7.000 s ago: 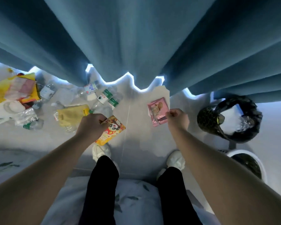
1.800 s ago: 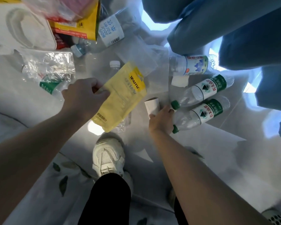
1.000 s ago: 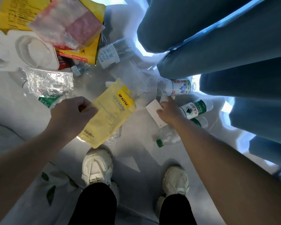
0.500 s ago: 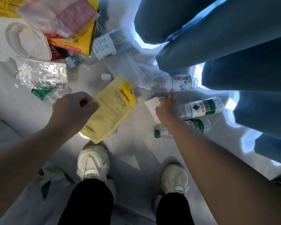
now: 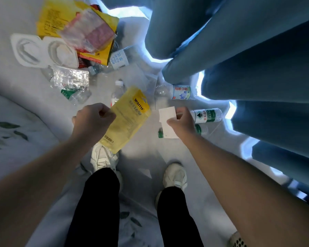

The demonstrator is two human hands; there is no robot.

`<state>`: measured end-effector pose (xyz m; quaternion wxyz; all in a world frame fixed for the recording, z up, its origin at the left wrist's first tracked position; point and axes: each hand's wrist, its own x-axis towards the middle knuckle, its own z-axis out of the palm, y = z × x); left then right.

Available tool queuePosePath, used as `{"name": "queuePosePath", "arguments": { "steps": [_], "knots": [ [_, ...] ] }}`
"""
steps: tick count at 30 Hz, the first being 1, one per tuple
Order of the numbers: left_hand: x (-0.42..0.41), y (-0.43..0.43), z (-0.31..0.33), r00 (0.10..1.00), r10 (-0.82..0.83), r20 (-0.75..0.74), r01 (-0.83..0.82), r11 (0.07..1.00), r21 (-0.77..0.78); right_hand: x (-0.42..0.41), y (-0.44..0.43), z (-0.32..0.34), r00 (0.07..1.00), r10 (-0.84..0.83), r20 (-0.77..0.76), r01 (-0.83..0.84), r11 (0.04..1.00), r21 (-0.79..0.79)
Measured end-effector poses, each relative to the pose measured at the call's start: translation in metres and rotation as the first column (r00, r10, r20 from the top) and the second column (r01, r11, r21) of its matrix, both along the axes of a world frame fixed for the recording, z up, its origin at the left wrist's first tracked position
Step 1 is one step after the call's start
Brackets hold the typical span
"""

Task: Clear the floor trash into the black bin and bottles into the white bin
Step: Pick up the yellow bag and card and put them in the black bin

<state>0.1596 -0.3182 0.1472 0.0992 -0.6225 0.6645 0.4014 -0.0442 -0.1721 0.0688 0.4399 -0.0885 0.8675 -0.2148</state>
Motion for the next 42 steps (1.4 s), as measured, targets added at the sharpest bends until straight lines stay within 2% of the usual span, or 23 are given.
{"name": "queuePosePath", "arguments": {
  "steps": [4,10,16,25,28,31,35,38,42],
  "knots": [
    [-0.008,0.025,0.068,0.999,0.018,0.036,-0.018,1.0,-0.011,-0.007,0.017,0.087,0.983,-0.154,0.099,0.159,0.986,-0.046],
    [-0.029,0.07,0.161,0.999,0.034,0.028,-0.035,0.999,0.009,-0.027,0.065,0.212,0.964,-0.222,0.146,0.237,0.967,-0.091],
    [-0.061,0.105,0.212,0.995,-0.065,-0.074,0.068,0.997,0.045,-0.037,0.116,0.278,0.903,-0.41,0.129,0.425,0.897,-0.125],
    [-0.135,0.159,0.239,0.958,-0.241,-0.158,0.249,0.968,0.034,-0.071,0.213,0.291,0.752,-0.645,0.137,0.659,0.734,-0.163],
    [-0.166,0.203,0.235,0.938,-0.296,-0.18,0.306,0.951,0.036,-0.094,0.26,0.278,0.725,-0.673,0.143,0.688,0.704,-0.175],
    [-0.183,0.233,0.229,0.946,-0.278,-0.165,0.292,0.954,0.067,-0.106,0.291,0.27,0.718,-0.682,0.138,0.695,0.695,-0.184],
    [-0.228,0.336,0.211,0.914,-0.38,-0.142,0.394,0.915,0.086,-0.133,0.405,0.259,0.661,-0.742,0.114,0.748,0.639,-0.177],
    [-0.265,0.414,0.197,0.864,-0.489,-0.121,0.501,0.859,0.105,-0.153,0.501,0.255,0.654,-0.756,0.031,0.752,0.645,-0.138],
    [-0.317,0.513,0.178,0.778,-0.611,-0.147,0.628,0.768,0.125,-0.171,0.618,0.244,0.503,-0.864,0.029,0.86,0.496,-0.121]
  ]
}}
